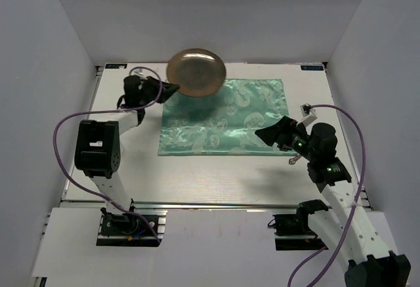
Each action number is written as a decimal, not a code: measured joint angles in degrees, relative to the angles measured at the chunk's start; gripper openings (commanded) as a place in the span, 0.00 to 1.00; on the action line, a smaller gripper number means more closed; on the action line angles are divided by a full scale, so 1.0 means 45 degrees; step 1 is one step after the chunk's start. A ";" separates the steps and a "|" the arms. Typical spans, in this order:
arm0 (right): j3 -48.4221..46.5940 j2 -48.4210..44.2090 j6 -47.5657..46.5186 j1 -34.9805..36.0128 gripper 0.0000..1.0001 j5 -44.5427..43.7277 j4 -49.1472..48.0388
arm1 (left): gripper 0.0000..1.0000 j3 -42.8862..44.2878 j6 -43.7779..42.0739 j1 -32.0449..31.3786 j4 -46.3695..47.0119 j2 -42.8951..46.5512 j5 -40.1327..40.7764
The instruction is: Set the dinner table for one person
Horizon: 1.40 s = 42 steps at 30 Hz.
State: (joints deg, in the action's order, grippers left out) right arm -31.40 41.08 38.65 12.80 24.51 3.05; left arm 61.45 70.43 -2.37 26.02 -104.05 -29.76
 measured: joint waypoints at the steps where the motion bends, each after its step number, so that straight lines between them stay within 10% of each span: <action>1: -0.0053 -0.0325 0.0087 -0.0029 0.89 -0.0437 0.0272 | 0.00 0.0000 -0.0097 -0.0379 -0.0102 -0.0034 -0.0189; 9: -0.0860 -0.2152 0.0461 -0.0180 0.89 -0.2764 0.1812 | 0.00 -0.0058 -0.0738 -0.2647 -0.0034 -0.0933 -0.1749; 28: -0.0840 -0.2885 0.0335 -0.0185 0.89 -0.2793 0.2681 | 0.00 -0.0724 -0.1520 -0.3118 0.0389 -0.2914 -0.1243; 42: -0.0583 -0.2895 0.0267 -0.0185 0.89 -0.2370 0.2637 | 0.29 -0.0704 -0.1462 -0.3167 0.0729 -0.3050 -0.1389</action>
State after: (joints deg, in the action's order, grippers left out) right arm -34.02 28.05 39.86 11.97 13.85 14.92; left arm 58.28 63.86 -16.62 29.30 -117.78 -36.01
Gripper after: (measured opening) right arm 0.891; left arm 0.268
